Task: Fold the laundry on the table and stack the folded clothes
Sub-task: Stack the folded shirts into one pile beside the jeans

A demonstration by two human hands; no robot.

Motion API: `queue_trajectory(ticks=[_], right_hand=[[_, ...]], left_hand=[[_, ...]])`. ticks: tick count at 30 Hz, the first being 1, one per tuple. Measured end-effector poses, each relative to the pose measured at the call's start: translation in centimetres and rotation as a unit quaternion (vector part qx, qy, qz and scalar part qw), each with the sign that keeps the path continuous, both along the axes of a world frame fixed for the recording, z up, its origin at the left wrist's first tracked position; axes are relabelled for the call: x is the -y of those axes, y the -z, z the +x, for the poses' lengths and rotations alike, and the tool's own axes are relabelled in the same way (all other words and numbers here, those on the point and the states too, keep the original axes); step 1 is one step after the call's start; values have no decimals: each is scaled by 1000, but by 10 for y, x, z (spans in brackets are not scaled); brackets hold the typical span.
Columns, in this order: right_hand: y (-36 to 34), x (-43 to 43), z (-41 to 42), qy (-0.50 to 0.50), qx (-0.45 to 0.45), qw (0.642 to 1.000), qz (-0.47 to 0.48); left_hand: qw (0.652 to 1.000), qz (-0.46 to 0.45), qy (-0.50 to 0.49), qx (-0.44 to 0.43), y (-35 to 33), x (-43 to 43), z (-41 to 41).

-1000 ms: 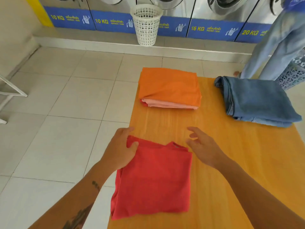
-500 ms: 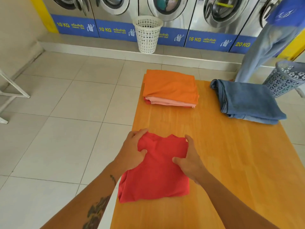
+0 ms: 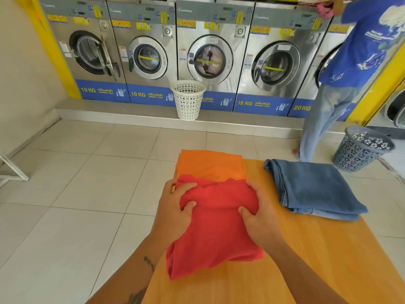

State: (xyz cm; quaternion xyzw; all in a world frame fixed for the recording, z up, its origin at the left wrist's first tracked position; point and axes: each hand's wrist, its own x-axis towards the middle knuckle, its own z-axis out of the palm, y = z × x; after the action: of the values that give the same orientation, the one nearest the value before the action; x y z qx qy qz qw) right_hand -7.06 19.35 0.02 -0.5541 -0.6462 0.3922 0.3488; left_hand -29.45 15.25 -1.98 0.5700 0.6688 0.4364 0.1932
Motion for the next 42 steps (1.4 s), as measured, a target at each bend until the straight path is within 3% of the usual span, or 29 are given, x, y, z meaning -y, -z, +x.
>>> queue_trajectory(ticks=[6,12,15,18,22,25,27,30,33,37,42], right_hand=[[-11,-87,-6,13,-21,999,40],[-18,-179,-33,37,-50,998,21],[4,-211,-39,47,-6,999,-14],[42,-213,-37,15,82,995,-63],[68,-206,-40,53,83,992,-81],[66,-210,-46,84,233,968,-52],[56,-212,-55,86,314,945,21],[43,-222,-74,9,357,926,127],[60,-224,-81,-74,406,905,102],[84,-230,-75,-142,402,904,15],[97,-231,-58,-141,345,927,48]], left_hand=[[997,5,5,-71,-43,-88,-7],[995,36,1,-92,-61,-188,-27],[994,-67,21,-88,-29,-230,-42],[965,-211,49,-145,30,-241,-53],[976,-163,29,-144,64,-239,-61],[964,-163,30,-207,57,-246,-67],[956,-113,6,-270,45,-250,-61],[953,-3,43,-299,26,-253,-29],[935,-44,93,-338,40,-250,-15],[944,-74,69,-313,82,-239,-38],[965,-74,70,-242,86,-246,-41]])
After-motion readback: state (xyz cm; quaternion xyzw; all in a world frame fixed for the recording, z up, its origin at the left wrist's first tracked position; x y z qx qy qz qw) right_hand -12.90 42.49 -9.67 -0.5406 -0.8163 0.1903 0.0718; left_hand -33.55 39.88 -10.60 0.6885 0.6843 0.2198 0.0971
